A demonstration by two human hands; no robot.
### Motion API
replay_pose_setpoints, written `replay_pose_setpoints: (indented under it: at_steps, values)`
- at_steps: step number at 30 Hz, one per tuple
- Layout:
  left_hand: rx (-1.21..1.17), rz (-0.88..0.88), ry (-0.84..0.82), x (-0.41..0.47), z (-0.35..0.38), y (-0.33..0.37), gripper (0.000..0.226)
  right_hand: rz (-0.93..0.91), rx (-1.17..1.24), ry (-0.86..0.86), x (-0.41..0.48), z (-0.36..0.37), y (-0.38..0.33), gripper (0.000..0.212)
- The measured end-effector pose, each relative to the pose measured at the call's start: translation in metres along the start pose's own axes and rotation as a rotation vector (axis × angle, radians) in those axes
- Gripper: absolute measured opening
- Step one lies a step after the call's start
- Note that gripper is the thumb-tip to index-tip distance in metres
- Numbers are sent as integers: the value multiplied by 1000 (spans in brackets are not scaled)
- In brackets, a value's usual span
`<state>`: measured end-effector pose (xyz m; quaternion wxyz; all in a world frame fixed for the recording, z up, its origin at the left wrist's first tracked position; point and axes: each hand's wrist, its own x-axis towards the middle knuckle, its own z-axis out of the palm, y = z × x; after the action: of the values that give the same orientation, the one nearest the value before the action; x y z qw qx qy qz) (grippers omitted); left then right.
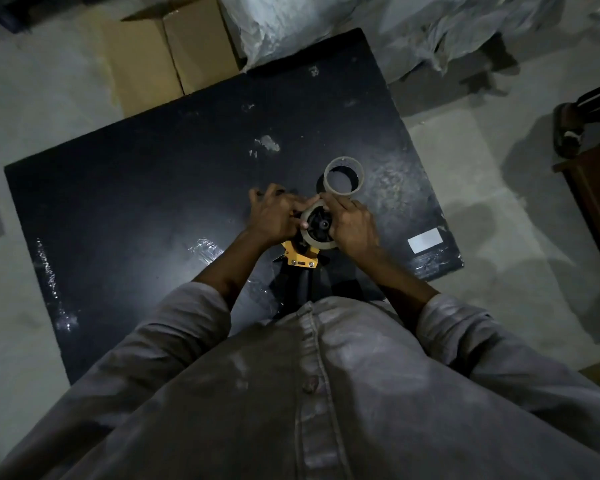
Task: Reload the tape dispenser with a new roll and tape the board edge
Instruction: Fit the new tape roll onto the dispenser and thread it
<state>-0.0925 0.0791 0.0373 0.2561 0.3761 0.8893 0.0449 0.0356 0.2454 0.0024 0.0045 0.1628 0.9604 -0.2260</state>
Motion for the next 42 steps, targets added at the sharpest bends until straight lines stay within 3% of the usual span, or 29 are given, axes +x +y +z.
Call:
replay_pose_setpoints:
  at_steps: [10,17,19,22,24,28,33,37,42]
  values:
    - [204,76,2,10,-1,2,65,42,95,55,-4,12,9,67]
    - [218,101,71,10,4,0,64,40,86,-9,0,17,24,51]
    - [109,94,250,0,15,-7,55,39,83,-19,2,11,22,51]
    - [-100,-23,661,-39,43,-6,33,20,85,12,-4,1,20,55]
    - [-214,-160,750,-63,63,-6,25,11,121,64,-12,-3,22,55]
    - [-675,-450,491,-86,76,-2,38,6,203,120,-24,-5,27,56]
    - [-933,-559,284,-73,73,10,49,-51,219,159,-36,-4,30,41]
    - [-873,-582,238,-60,64,15,38,-66,214,196,-52,-4,35,33]
    - [-705,-649,342,-58,60,30,33,-58,206,204,-69,-5,47,36]
